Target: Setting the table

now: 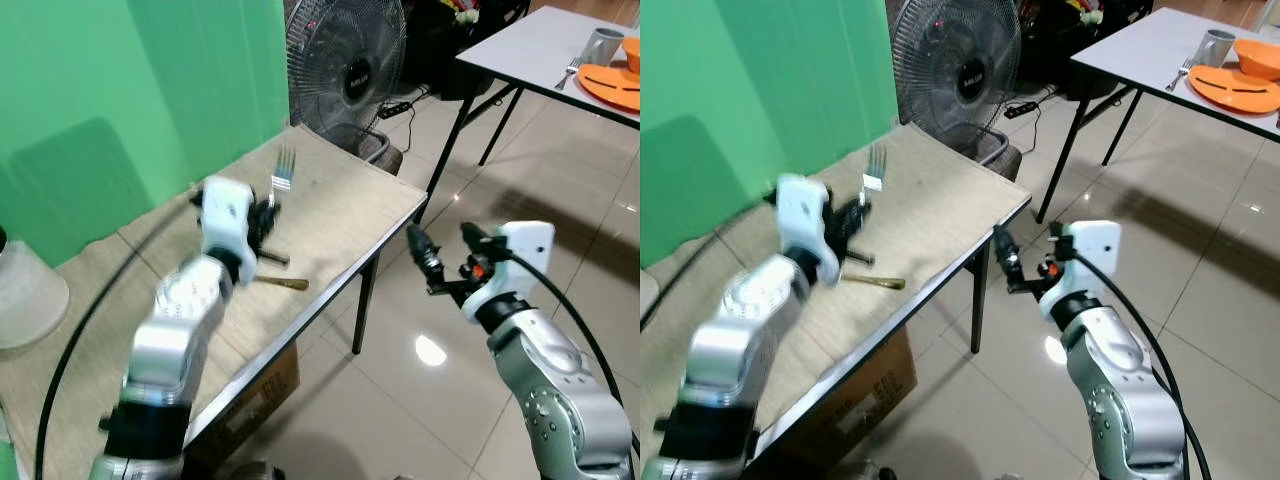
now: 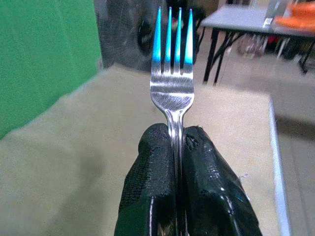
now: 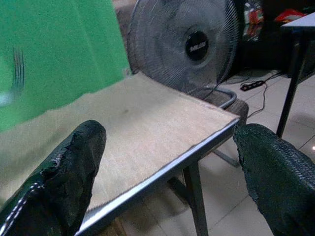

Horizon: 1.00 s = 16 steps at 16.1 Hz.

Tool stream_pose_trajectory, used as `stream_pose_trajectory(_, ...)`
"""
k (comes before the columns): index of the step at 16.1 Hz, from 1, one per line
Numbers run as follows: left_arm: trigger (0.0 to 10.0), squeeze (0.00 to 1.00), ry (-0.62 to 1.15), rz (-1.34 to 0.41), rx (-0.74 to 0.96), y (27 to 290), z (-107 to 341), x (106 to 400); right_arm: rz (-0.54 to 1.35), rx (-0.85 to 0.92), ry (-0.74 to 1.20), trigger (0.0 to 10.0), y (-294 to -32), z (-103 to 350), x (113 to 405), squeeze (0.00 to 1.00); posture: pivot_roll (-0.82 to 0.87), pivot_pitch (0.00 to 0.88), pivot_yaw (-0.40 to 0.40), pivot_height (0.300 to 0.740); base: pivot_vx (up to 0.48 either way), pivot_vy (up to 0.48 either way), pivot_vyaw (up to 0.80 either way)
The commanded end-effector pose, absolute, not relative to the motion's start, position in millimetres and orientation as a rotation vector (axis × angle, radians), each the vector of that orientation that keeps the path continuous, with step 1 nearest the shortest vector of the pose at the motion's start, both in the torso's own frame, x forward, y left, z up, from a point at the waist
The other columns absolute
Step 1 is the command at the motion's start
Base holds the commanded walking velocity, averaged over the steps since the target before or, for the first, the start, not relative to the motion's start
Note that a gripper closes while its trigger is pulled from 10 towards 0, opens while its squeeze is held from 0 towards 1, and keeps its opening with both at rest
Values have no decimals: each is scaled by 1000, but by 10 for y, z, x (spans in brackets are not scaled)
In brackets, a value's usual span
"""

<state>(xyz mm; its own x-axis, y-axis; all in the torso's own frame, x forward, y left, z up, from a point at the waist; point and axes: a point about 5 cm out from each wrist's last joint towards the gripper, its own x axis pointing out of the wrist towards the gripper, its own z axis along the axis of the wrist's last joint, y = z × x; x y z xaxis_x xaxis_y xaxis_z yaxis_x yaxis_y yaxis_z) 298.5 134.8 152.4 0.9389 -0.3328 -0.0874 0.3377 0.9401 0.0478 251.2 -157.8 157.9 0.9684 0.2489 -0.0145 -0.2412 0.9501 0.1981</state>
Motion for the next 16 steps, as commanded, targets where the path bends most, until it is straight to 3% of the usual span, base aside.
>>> stream_pose_trajectory(1,10000,0,47,-327,104,1364,1586,2944,214,206,25,10000,-1631,1583,2502,0,18,0,39,740,0,0,0)
stream_pose_trajectory(4,10000,0,-21,-283,24,1424,1676,2873,254,203,18,10000,-1595,1598,2488,0,18,0,35,740,0,0,0)
stream_pose_trajectory(9,10000,0,0,-257,80,1373,1679,2897,199,82,54,10000,-1570,1516,2522,0,21,0,30,740,0,0,0)
stream_pose_trajectory(11,10000,0,-29,-289,96,1325,1713,2898,174,111,70,10000,-1575,1495,2519,0,19,0,33,740,0,0,0)
stream_pose_trajectory(16,10000,0,-56,-312,83,1285,1733,2909,105,134,50,10000,-1629,1494,2489,0,14,0,41,740,0,0,-758)
